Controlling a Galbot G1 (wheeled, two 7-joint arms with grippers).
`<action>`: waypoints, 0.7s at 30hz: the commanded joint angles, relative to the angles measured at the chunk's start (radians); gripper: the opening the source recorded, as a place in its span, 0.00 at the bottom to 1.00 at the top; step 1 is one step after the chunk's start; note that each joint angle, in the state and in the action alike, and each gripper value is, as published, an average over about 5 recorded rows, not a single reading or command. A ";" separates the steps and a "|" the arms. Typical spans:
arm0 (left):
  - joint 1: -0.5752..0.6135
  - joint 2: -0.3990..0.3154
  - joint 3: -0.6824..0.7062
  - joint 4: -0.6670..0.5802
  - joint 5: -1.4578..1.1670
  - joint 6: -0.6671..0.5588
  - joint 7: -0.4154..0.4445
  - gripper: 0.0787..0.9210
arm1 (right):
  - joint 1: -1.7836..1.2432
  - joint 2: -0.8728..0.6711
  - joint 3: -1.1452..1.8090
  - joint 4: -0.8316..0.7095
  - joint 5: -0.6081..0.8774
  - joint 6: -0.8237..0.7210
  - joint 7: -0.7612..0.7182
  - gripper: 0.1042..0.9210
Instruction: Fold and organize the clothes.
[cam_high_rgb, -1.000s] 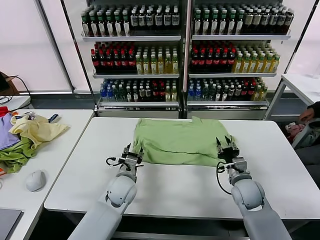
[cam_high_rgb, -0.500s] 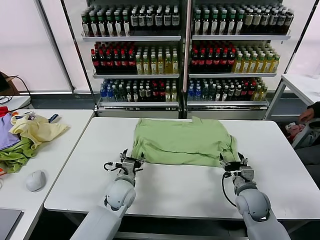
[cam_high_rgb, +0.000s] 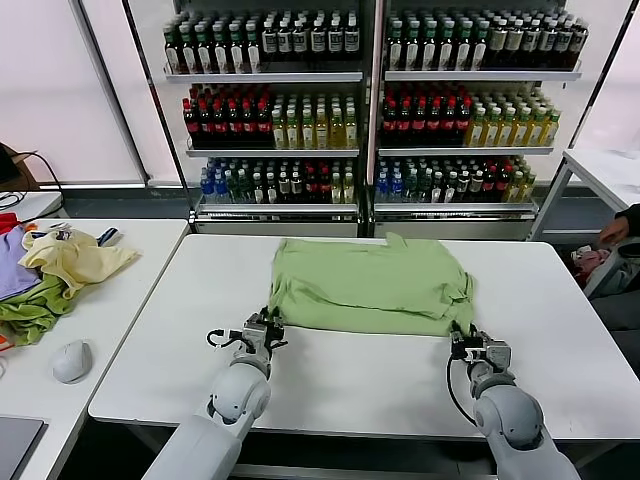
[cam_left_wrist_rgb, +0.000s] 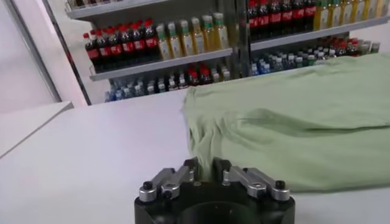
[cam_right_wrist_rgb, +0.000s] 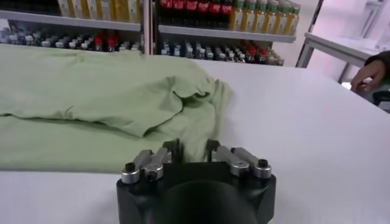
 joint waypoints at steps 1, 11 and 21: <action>0.066 0.012 -0.015 -0.073 -0.018 -0.024 0.010 0.13 | -0.015 0.001 0.001 0.029 0.019 -0.011 0.003 0.09; 0.371 0.026 -0.076 -0.371 0.020 -0.056 0.042 0.02 | -0.197 -0.011 0.060 0.253 -0.015 0.009 -0.015 0.07; 0.663 0.035 -0.184 -0.569 0.072 -0.067 0.056 0.02 | -0.451 0.002 0.147 0.431 -0.094 0.010 -0.060 0.07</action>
